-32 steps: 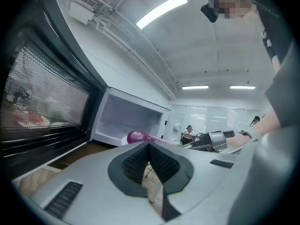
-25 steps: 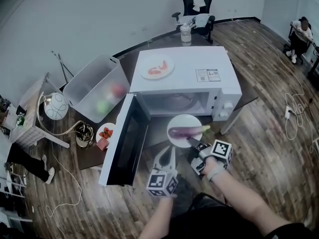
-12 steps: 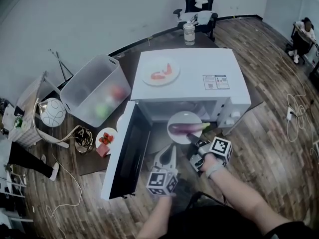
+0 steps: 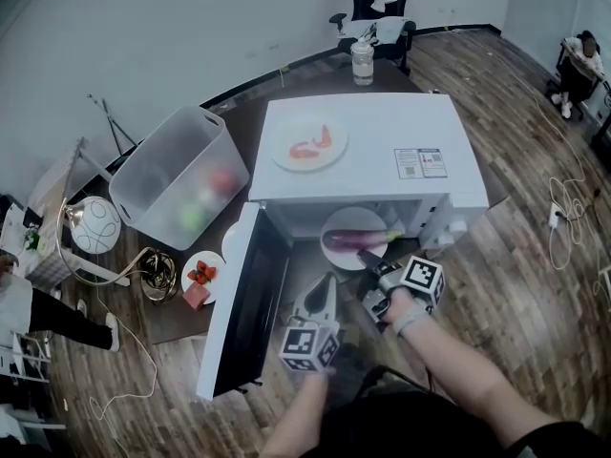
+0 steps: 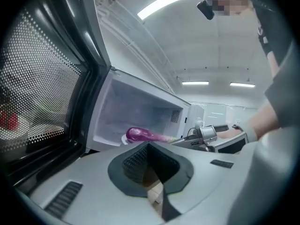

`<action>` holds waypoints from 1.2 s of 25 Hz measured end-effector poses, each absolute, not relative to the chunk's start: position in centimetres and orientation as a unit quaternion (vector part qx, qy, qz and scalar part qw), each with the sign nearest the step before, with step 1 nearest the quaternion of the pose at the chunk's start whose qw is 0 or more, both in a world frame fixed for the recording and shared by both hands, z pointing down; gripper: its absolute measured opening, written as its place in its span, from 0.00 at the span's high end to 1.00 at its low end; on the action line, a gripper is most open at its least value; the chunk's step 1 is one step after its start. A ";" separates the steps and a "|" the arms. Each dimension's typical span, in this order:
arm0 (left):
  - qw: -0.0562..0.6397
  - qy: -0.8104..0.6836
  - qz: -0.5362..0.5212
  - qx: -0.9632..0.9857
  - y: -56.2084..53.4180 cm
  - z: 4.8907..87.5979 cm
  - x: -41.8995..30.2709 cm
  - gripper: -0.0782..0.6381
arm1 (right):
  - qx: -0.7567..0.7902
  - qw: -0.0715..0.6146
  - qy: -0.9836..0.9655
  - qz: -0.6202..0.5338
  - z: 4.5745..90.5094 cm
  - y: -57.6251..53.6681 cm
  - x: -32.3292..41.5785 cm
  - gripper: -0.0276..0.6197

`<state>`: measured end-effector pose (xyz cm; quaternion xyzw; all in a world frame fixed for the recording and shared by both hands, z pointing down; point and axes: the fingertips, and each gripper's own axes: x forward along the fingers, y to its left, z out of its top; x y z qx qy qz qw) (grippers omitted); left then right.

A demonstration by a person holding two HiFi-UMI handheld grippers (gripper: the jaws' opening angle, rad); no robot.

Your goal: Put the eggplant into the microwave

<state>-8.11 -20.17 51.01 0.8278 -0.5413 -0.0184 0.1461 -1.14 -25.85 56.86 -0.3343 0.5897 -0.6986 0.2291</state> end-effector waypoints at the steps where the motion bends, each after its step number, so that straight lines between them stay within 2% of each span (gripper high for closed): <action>1: 0.146 -0.542 -0.018 0.828 -20.4 51.0 -8.3 0.89 | -0.335 0.230 0.589 -0.699 56.9 -26.0 -1.2 0.92; 30: 0.150 -0.544 -0.022 0.825 -24.4 51.1 -9.5 0.89 | -0.356 0.236 0.560 -0.710 57.3 -29.8 -1.7 0.92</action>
